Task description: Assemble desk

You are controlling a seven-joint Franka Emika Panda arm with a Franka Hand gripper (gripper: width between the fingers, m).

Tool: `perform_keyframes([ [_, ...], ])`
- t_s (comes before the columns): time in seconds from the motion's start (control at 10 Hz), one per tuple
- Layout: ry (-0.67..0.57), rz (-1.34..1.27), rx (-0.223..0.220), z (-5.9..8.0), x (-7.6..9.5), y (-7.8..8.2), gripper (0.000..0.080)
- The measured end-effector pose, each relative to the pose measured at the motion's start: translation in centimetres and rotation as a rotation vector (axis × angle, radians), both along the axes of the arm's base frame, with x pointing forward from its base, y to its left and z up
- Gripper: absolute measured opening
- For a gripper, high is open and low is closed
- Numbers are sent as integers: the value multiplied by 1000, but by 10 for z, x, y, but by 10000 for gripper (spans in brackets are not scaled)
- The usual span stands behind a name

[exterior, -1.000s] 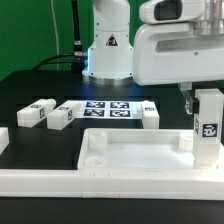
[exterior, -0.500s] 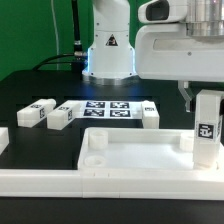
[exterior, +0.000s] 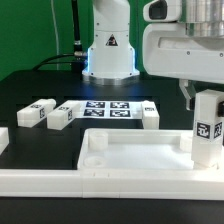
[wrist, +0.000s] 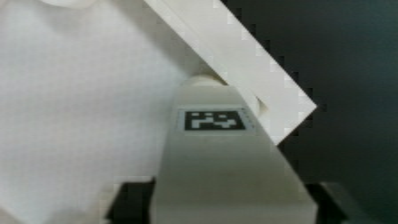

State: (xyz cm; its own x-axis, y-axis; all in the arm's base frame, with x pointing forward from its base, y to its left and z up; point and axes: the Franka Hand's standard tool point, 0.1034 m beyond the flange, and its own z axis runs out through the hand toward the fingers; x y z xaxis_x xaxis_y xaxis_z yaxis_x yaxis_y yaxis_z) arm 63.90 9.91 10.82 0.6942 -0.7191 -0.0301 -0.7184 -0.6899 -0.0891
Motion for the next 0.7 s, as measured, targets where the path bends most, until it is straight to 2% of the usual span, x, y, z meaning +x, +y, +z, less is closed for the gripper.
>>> perform_keyframes([
  [0.1,-3,34,-1,0,0,0,525],
  [0.2,-1,53,-3,0,-1,3,610],
  [0.7,-45,529,-22,1,-1,10,649],
])
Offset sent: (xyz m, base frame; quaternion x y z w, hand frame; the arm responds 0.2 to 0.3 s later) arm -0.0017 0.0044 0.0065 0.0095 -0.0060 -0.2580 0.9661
